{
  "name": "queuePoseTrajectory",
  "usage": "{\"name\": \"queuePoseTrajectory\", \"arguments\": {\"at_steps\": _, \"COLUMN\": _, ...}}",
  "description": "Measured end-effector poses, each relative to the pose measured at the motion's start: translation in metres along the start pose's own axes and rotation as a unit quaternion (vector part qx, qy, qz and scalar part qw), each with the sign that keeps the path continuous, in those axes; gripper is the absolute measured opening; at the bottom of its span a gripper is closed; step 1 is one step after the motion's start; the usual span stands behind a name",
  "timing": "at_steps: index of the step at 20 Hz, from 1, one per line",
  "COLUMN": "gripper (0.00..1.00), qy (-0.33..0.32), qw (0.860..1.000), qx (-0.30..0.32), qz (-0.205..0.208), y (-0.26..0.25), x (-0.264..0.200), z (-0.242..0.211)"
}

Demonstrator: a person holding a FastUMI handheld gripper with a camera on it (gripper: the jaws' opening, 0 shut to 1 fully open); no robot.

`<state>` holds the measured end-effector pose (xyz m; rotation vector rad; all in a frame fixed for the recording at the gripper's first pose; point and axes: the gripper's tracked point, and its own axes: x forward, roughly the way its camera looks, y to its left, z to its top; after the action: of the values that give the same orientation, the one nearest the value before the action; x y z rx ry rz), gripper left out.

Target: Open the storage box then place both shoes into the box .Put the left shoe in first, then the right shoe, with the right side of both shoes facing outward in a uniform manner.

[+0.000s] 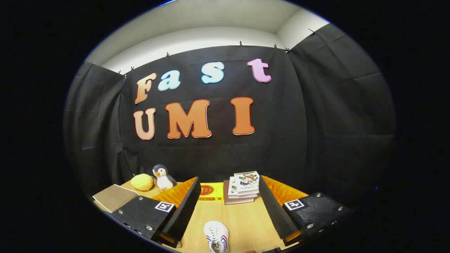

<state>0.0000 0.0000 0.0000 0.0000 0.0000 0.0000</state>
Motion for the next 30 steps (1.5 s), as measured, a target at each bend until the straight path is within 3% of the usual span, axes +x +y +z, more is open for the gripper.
{"name": "queuePoseTrajectory", "arguments": {"at_steps": 14, "gripper": 0.98, "qy": 0.032, "qw": 0.999, "qx": 0.015, "qz": 0.004, "y": 0.0, "x": 0.015, "z": -0.01}}
{"name": "queuePoseTrajectory", "arguments": {"at_steps": 21, "gripper": 0.98, "qy": 0.038, "qw": 0.999, "qx": -0.009, "qz": 0.001, "y": -0.001, "x": 0.016, "z": -0.023}}
{"name": "queuePoseTrajectory", "arguments": {"at_steps": 24, "gripper": 0.98, "qy": 0.049, "qw": 0.998, "qx": -0.006, "qz": 0.032, "y": 0.02, "x": 0.021, "z": -0.036}}
{"name": "queuePoseTrajectory", "arguments": {"at_steps": 30, "gripper": 0.98, "qy": 0.104, "qw": 0.983, "qx": 0.024, "qz": 0.146, "y": 0.105, "x": 0.031, "z": -0.09}}
